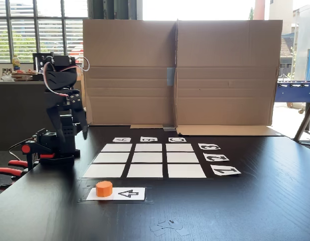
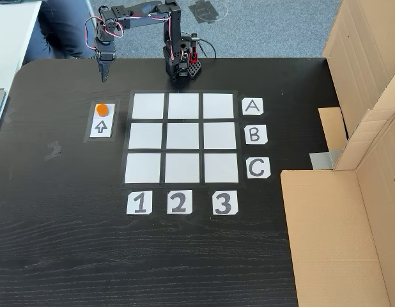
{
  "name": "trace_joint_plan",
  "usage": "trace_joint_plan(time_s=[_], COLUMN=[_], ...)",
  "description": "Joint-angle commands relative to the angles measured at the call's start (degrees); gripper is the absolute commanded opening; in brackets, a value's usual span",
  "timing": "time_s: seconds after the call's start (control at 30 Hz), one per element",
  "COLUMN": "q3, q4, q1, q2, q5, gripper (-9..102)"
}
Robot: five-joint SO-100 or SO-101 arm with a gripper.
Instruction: Pick up the round, orange token and place it in the grid on square A1.
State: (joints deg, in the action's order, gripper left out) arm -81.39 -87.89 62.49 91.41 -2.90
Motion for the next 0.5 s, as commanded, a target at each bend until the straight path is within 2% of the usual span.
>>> trace_joint_plan(time_s=[0.0,0.47], q3=[2.11,2.46], q4=[1.05,7.56], q1=[-4.04,-6.77], q2=[-1.23,-11.16], q5=[-1.23,-5.45], gripper=[21,25])
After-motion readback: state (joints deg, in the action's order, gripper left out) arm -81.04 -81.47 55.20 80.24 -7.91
